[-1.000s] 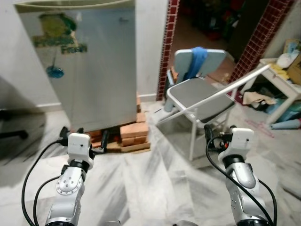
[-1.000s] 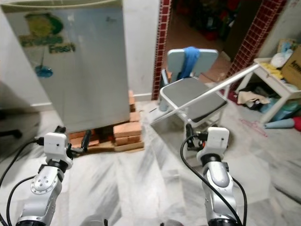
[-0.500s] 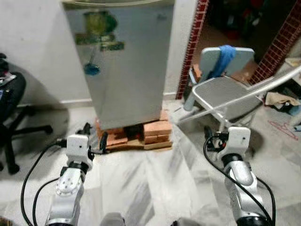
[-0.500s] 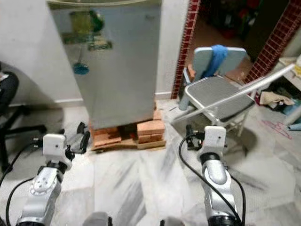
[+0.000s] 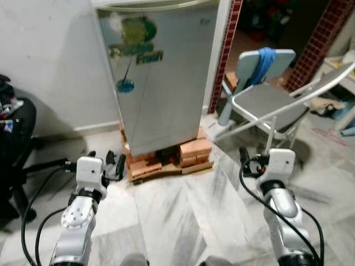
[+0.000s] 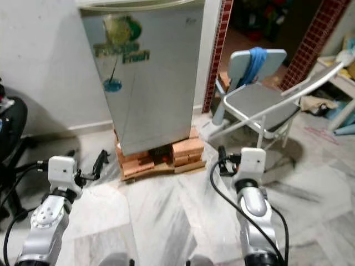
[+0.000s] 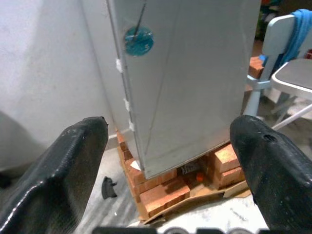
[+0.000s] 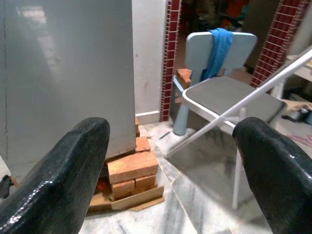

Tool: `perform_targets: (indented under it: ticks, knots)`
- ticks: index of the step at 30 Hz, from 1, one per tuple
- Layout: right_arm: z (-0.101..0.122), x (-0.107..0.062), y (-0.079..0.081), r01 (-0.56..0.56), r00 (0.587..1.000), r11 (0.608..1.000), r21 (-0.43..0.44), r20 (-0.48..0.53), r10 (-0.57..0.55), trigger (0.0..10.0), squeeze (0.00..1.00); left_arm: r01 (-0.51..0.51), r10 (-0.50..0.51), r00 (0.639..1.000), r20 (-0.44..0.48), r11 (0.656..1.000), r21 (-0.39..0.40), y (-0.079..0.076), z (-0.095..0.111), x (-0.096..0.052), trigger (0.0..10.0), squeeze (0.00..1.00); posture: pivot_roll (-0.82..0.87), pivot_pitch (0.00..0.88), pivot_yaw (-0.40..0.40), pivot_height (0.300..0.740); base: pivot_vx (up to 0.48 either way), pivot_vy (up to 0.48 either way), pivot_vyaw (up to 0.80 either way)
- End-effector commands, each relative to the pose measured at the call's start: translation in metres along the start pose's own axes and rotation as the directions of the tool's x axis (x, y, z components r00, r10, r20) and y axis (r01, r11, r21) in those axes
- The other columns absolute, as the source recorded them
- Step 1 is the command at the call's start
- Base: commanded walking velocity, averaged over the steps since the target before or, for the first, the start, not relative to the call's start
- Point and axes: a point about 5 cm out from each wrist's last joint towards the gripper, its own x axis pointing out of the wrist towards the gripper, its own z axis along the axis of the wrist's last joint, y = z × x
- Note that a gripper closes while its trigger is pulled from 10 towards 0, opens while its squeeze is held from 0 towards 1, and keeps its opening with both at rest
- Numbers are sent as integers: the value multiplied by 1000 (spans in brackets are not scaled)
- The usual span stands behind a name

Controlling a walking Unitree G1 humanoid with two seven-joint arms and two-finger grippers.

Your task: Restocking fridge

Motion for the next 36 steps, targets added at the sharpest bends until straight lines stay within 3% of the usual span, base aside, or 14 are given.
perform_targets:
  ticks: [1, 13, 21, 32, 36]
  knots:
    - [6, 4, 5, -24, 999, 1000, 0, 21, 24, 10000, 0, 0, 0, 1000, 1, 1000, -2, 2, 1, 0, 10000, 0, 44, 0, -18, 740, 244, 416, 0]
    - [5, 4, 9, -51, 998, 998, -36, 23, 52, 10000, 0, 4, -4, 1000, -4, 1000, -2, 0, -2, -4, 10000, 0, 51, 0, -24, 740, 201, 416, -409]
    - [6, 7, 10, -52, 998, 998, -26, 26, 52, 10000, 0, 14, -14, 1000, 9, 1000, 23, 0, 1, -2, 10000, 0, 52, 0, -27, 740, 245, 412, -800]
    - [6, 8, 12, -60, 998, 998, -30, 31, 61, 10000, 0, 3, -3, 1000, -4, 1000, -9, -1, -2, -3, 10000, 0, 56, 0, -28, 740, 253, 396, -800]
    - [6, 8, 12, -59, 998, 998, -31, 31, 60, 10000, 0, -1, 1, 1000, -15, 1000, -7, -1, -5, -4, 10000, 0, 58, 0, -29, 740, 0, 461, -119]
